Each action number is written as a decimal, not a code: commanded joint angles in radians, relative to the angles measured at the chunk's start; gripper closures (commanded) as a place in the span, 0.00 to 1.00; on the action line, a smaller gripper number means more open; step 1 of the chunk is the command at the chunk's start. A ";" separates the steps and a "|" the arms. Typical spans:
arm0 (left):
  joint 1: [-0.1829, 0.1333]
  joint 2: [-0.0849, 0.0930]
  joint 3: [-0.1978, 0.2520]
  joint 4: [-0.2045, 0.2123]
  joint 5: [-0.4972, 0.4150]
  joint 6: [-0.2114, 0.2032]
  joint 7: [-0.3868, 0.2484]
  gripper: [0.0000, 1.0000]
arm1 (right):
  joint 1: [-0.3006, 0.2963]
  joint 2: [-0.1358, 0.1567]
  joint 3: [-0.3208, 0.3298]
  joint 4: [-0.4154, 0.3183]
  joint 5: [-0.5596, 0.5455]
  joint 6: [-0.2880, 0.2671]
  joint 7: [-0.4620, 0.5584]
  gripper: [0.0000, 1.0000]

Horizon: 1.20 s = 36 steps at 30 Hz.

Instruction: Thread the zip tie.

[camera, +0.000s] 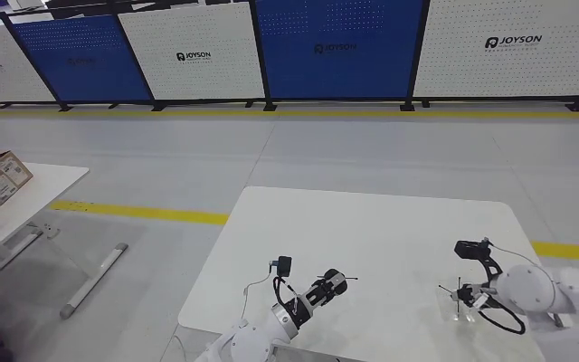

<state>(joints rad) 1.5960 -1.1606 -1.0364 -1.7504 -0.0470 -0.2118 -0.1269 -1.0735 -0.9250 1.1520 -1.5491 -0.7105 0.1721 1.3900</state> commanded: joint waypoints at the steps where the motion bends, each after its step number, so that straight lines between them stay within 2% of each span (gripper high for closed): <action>1: 0.000 0.000 0.000 0.000 0.000 0.000 0.000 1.00 | 0.010 0.003 -0.016 0.005 0.006 0.004 0.000 0.74; 5: 0.000 0.000 0.000 0.000 0.000 0.000 0.000 1.00 | 0.035 0.011 -0.051 0.021 0.022 0.012 0.000 0.78; 13: 0.000 0.000 0.000 0.000 0.000 0.000 0.000 1.00 | 0.075 0.029 -0.113 0.059 0.064 0.040 0.000 0.75; 19: 0.000 0.000 0.000 0.000 0.000 0.000 0.000 1.00 | 0.104 0.038 -0.147 0.080 0.090 0.070 0.000 0.78; 29: 0.000 0.000 0.000 0.000 0.000 0.000 0.000 1.00 | 0.151 0.038 -0.203 0.109 0.097 0.129 0.000 0.80; 36: 0.000 0.000 0.000 0.000 0.000 0.000 0.000 1.00 | 0.179 0.033 -0.238 0.135 0.106 0.143 0.000 0.82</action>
<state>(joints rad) 1.5960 -1.1606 -1.0364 -1.7504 -0.0470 -0.2118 -0.1269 -0.8968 -0.8915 0.9177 -1.4152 -0.6053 0.3129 1.3900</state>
